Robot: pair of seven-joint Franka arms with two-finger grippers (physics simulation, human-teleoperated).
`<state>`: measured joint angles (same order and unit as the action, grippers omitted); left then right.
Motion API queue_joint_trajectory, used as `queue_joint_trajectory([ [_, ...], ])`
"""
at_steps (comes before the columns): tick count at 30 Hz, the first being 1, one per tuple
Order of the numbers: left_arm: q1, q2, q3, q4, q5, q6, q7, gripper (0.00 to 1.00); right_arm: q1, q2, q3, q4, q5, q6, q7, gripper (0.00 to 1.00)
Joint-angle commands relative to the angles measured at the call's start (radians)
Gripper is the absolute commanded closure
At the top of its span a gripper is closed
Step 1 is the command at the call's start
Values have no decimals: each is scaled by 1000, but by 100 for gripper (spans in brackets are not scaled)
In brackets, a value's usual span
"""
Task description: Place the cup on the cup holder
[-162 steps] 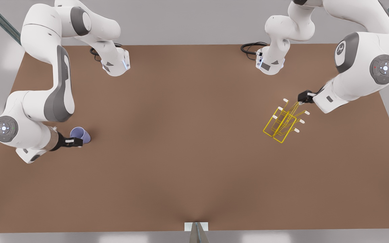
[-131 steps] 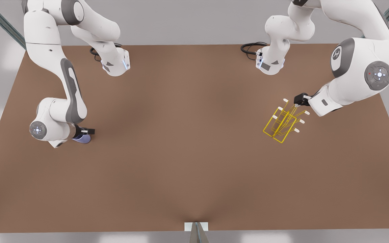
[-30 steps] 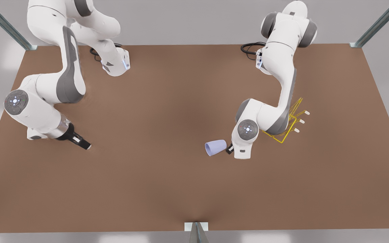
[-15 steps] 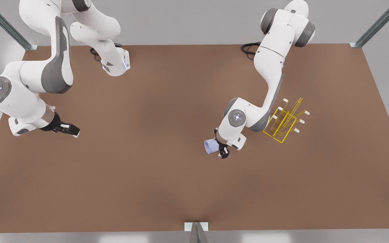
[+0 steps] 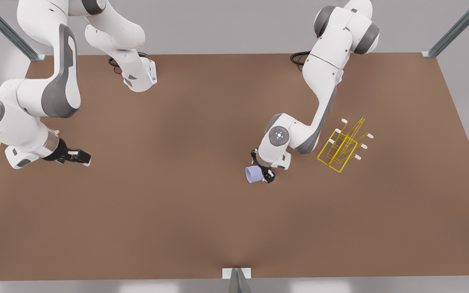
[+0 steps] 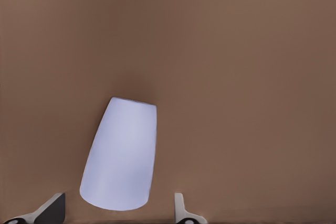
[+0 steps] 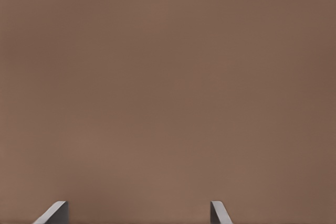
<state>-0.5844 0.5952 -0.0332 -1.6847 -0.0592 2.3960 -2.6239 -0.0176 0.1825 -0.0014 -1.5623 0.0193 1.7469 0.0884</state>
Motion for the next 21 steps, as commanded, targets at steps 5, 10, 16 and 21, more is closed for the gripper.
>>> queue_joint_trajectory([
  [5, 37, 34, -5, 2, -53, 34, 186, 0, -4, 9, 0, 4, 2, 14, -104, 0],
  [10, 29, 28, -13, -10, -48, 12, 363, 0, -4, 20, 0, 11, 2, 20, -104, 0],
  [16, 35, 58, -30, -10, -50, 29, 377, 0, -5, 25, 0, 16, 5, 20, -108, 0],
  [21, 25, 63, -43, -10, -51, 20, 375, 0, -5, 29, 0, 14, 5, 28, -110, 0],
])
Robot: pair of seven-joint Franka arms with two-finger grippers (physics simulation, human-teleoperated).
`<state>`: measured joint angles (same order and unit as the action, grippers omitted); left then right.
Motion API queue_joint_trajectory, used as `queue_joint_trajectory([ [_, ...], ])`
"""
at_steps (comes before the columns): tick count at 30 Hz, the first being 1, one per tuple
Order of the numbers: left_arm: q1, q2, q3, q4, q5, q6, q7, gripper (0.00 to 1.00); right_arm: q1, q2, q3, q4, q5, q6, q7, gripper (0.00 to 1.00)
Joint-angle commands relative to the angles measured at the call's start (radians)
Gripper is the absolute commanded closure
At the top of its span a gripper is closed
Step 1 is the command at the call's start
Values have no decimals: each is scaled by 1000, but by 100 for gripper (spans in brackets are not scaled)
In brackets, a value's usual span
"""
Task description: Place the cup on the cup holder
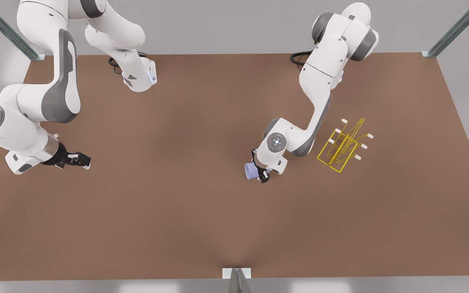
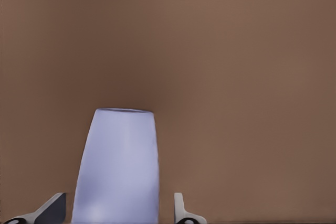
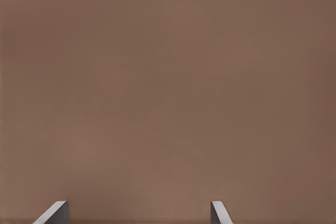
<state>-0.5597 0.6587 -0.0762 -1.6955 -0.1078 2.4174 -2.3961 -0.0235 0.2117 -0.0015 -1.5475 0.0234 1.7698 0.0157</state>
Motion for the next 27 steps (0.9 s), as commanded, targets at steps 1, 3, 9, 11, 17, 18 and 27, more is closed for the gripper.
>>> queue_joint_trajectory([
  [1, -2, 6, -11, 0, -3, 3, 147, 0, 0, 2, 0, 1, 1, 5, -37, 0],
  [3, 0, 15, -11, 2, -3, 6, 147, 0, 2, 2, 0, 1, 1, 5, -37, 0],
  [9, -3, 53, -11, 5, -1, 22, 147, 0, 4, 5, 0, 0, 0, 13, -37, 0],
  [11, -9, 68, -11, 5, -1, 51, 143, 0, 4, 9, 0, 0, 1, 13, -37, 0],
  [17, -14, 88, -23, 8, -10, 74, 137, 0, 4, 9, 0, 0, 0, 16, -37, 0],
  [18, -14, 88, -27, 10, -17, 80, 137, 27, 4, 9, 0, 0, 0, 19, -37, 0],
  [27, 4, 13, 42, 303, 104, -641, 124, 27, 4, 11, 0, 0, 0, 19, -37, 0],
])
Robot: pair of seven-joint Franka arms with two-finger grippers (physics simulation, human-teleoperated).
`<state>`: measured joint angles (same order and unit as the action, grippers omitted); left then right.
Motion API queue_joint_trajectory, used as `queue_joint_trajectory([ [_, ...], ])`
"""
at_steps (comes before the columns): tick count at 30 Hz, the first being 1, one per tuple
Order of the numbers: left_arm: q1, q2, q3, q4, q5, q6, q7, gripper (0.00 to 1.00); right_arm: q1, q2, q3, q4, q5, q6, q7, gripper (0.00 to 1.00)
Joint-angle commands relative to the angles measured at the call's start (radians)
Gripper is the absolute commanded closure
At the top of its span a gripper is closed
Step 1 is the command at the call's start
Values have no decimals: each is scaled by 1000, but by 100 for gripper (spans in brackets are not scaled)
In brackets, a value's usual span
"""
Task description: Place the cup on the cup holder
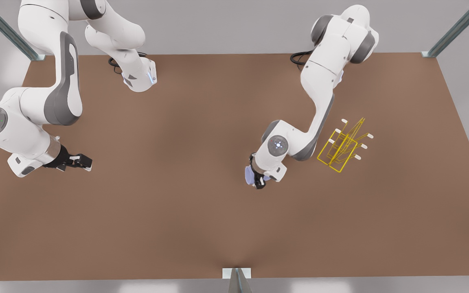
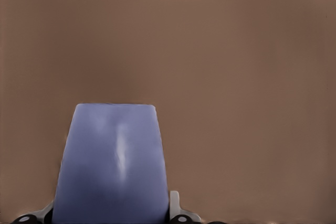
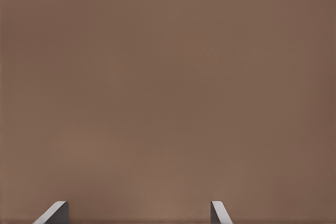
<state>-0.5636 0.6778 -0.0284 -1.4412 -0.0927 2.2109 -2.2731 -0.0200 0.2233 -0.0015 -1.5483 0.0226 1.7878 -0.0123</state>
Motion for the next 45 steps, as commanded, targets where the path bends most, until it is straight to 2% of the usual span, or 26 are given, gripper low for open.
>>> queue_joint_trajectory([
  [1, -82, -23, 126, 48, 156, -485, 1, 27, 0, -1, 0, 1, 0, 1, -9, 0],
  [2, -249, -30, 353, 19, 163, -537, 26, 28, 0, -2, 0, 1, 2, 1, -11, 0],
  [4, -772, 45, 946, -214, 261, -577, 194, 27, 0, -1, 0, 1, 0, 1, -9, 0],
  [5, -930, 111, 1096, -307, 321, -579, 245, 27, 0, -1, 0, 1, 0, 1, -9, 0],
  [7, -1067, 164, 1176, -399, 453, -626, 247, 28, 0, -1, 0, 1, 2, 1, -9, 0],
  [10, -1213, 243, 1253, -468, 527, -697, 316, 28, 0, -1, 0, -1, 0, 7, -9, 0],
  [12, -1233, 266, 1249, -574, 628, -680, 313, 28, 0, -1, 0, -3, 0, 7, -9, 0],
  [14, -1227, 307, 1246, -611, 639, -663, 302, 28, 0, -1, 0, -3, 0, 7, -9, 0],
  [16, -1173, 321, 1220, -596, 659, -629, 291, 28, 0, -1, 0, -3, 0, 8, -9, 0],
  [17, -1096, 324, 1157, -532, 659, -645, 244, 28, 0, -1, 0, -3, 0, 7, -9, 0],
  [25, -1038, 338, 1068, -527, 619, -619, 113, 28, 0, -1, 0, -4, 0, 8, -9, 0],
  [40, -989, 365, 1041, -510, 616, -583, 41, 28, -5, 21, -2, 13, -3, 4, -9, 0],
  [42, -989, 371, 1032, -510, 611, -582, 33, 28, 8, 56, 6, 83, -84, -1, 2, 0],
  [45, -990, 371, 1032, -515, 600, -574, 27, 28, 6, 53, 5, 80, -81, 7, 2, 0],
])
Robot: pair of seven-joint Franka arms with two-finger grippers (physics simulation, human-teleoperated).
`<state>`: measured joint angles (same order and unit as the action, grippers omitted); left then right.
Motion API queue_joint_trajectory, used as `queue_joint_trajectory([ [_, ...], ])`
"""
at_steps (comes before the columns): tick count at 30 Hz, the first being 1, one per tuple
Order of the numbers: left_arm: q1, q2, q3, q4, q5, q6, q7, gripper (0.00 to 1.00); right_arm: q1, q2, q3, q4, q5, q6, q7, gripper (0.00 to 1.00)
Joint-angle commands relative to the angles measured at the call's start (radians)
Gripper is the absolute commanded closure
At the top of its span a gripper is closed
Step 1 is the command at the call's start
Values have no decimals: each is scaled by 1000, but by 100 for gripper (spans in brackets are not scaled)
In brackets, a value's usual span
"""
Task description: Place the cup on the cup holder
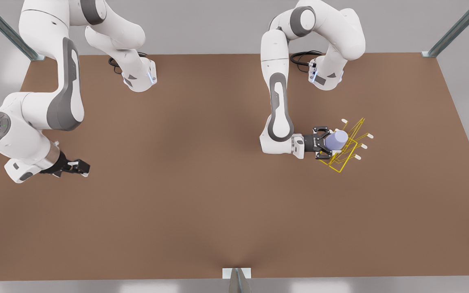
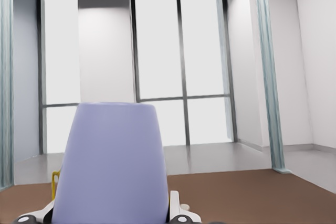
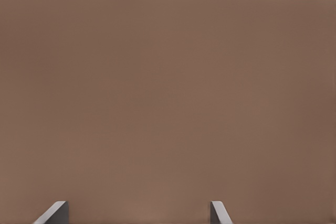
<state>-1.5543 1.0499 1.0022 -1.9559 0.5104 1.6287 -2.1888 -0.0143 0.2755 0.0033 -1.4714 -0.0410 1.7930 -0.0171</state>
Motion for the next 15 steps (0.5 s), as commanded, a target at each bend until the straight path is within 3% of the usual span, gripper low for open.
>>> queue_joint_trajectory([
  [1, -3, -1, -5, -8, -6, 8, -59, 28, 0, -4, 0, 2, -20, 0, 6, 0],
  [9, -30, -7, -5, -52, -20, 10, -65, 28, -4, 1, 0, -3, -17, -3, 8, 0],
  [11, -30, -5, -7, -52, -23, 10, -65, 18, -7, 2, 0, -3, -14, -3, 6, 0],
  [12, -30, -4, -8, -52, -27, 13, -65, 0, -7, 2, 0, 0, -14, -3, 6, 0],
  [15, -29, -1, -11, -52, -27, 13, -66, 0, -4, 1, -2, 2, -14, 0, 8, 0],
])
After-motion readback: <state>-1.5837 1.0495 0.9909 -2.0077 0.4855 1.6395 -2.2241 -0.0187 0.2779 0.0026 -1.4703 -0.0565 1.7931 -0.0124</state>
